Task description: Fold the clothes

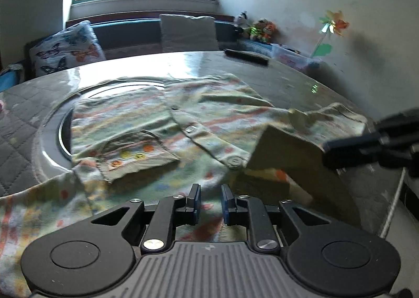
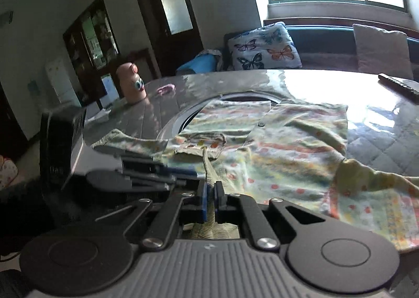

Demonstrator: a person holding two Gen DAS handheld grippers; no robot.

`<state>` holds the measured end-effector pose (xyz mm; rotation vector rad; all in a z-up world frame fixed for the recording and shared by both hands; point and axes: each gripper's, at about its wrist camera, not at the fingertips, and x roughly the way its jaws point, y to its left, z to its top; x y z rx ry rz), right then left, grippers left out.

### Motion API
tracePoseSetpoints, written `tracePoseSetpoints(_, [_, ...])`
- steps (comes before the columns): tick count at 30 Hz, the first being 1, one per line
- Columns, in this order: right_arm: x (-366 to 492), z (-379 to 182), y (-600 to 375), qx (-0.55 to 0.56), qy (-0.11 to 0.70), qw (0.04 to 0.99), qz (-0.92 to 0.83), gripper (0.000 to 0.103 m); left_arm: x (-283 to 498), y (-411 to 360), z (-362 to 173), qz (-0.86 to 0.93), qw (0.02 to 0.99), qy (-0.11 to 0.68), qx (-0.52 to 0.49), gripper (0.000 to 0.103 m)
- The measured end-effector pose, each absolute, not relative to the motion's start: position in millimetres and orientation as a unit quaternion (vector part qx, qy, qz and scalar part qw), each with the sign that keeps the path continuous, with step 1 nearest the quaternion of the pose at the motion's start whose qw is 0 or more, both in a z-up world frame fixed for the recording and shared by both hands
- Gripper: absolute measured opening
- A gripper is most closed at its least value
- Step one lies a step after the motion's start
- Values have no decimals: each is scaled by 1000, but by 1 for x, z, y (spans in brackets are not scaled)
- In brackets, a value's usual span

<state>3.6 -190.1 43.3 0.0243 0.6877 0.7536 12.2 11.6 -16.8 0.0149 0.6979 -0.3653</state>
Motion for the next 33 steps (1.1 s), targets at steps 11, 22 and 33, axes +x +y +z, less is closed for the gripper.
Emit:
tracePoseSetpoints(11, [1, 40, -178, -3, 342, 850, 401, 9, -8, 12, -16, -211, 918, 336, 20, 31])
tracePoseSetpoints(22, [19, 19, -153, -88, 327, 864, 372, 10, -25, 45, 14, -176, 939, 296, 12, 37])
tracePoseSetpoints(33, [3, 6, -173, -107, 334, 872, 341, 20, 6, -5, 12, -231, 926, 298, -6, 36])
